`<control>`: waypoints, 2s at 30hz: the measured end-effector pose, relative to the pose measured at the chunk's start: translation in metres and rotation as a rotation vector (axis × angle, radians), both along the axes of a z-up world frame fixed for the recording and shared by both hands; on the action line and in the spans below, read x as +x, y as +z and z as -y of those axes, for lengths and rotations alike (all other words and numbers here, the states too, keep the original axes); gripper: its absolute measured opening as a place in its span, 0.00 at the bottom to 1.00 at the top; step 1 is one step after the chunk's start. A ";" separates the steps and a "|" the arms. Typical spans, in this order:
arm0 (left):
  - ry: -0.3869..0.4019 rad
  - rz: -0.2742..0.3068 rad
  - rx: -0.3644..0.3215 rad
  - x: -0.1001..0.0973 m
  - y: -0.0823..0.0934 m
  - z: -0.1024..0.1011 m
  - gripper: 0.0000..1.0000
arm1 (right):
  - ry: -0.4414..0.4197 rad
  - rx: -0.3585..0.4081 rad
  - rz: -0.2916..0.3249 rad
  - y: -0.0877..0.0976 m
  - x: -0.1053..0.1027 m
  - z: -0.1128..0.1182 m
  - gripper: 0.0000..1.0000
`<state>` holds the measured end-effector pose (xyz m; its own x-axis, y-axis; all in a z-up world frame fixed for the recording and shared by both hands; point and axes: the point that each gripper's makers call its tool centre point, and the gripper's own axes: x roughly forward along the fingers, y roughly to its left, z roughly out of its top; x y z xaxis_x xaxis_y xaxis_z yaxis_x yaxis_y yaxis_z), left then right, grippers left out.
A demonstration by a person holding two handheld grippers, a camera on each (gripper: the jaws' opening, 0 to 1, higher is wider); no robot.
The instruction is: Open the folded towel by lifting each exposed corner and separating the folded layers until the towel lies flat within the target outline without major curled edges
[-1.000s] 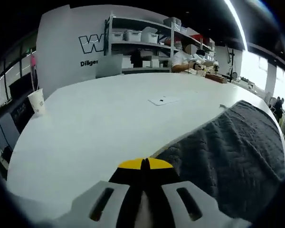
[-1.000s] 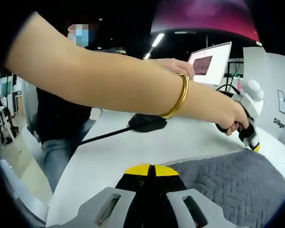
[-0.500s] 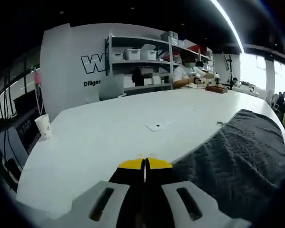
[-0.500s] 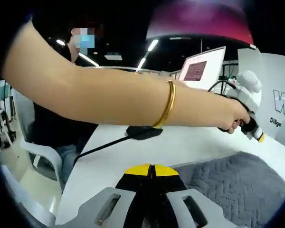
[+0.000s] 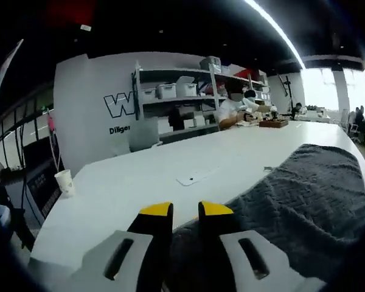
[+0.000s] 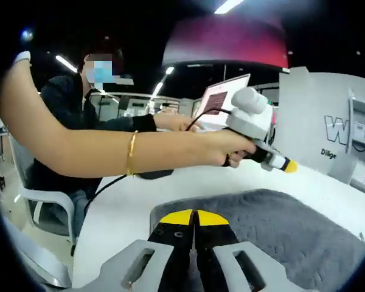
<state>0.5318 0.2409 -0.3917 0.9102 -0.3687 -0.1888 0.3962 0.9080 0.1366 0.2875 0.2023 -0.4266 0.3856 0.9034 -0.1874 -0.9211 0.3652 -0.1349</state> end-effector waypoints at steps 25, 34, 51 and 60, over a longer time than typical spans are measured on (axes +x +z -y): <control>-0.099 0.080 -0.088 -0.074 0.012 0.053 0.44 | -0.181 0.049 0.051 0.016 0.003 0.123 0.00; -0.085 0.101 -0.118 -0.110 0.014 0.066 0.49 | -0.282 0.068 0.056 0.024 0.014 0.164 0.07; -0.127 0.075 -0.146 -0.150 0.007 0.103 0.65 | -0.440 0.068 0.027 0.017 0.023 0.239 0.37; -0.078 0.099 -0.154 -0.173 0.012 0.098 0.76 | -0.561 0.072 0.019 0.018 0.023 0.290 0.52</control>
<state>0.3585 0.1427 -0.3802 0.8892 -0.4561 -0.0355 0.4573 0.8884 0.0408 0.3107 -0.0879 -0.4090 0.8132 0.5692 -0.1211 -0.5808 0.8072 -0.1058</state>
